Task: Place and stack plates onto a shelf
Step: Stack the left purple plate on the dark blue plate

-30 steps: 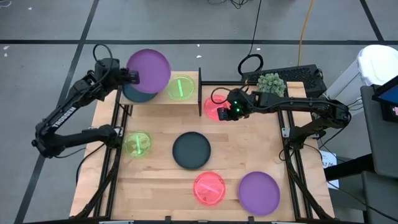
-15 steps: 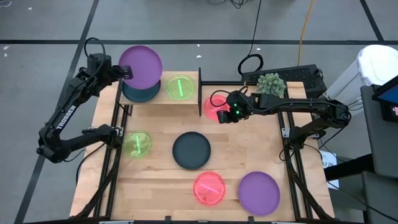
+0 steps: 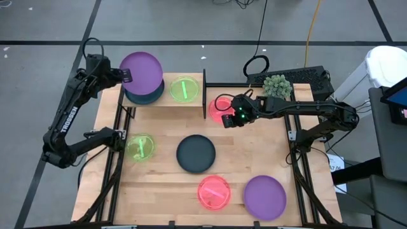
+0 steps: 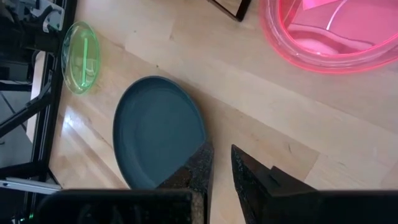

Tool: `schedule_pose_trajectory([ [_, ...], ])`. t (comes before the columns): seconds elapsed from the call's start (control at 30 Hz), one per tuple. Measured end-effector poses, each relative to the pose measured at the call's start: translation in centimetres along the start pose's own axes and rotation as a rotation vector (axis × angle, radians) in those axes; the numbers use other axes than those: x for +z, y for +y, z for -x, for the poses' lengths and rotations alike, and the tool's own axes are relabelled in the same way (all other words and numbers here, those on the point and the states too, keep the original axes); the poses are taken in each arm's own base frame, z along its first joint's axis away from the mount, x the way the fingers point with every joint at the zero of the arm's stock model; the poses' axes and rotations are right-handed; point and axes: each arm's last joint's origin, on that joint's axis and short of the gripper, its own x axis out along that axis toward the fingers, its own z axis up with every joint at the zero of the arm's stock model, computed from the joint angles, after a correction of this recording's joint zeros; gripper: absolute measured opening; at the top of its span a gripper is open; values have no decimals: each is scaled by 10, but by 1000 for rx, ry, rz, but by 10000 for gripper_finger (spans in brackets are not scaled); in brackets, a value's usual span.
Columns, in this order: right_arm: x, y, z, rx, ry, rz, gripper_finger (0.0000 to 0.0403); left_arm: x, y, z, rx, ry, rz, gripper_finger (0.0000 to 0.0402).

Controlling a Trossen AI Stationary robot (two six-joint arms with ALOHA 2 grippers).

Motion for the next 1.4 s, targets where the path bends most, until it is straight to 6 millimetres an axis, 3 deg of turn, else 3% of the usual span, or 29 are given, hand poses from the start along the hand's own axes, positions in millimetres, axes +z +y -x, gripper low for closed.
schedule_pose_trajectory([
  [0.3,0,0,0,-2,-3,16,43,-4,-7,1,-29,14,83,9],
  [0.7,1,-1,0,-16,-26,19,43,-31,-1,-12,15,-24,268,9],
  [1.0,1,-1,0,-16,-27,21,43,-52,6,-25,51,32,271,9],
  [1.4,1,-1,0,-16,-27,18,43,-57,7,-26,41,97,311,24],
])
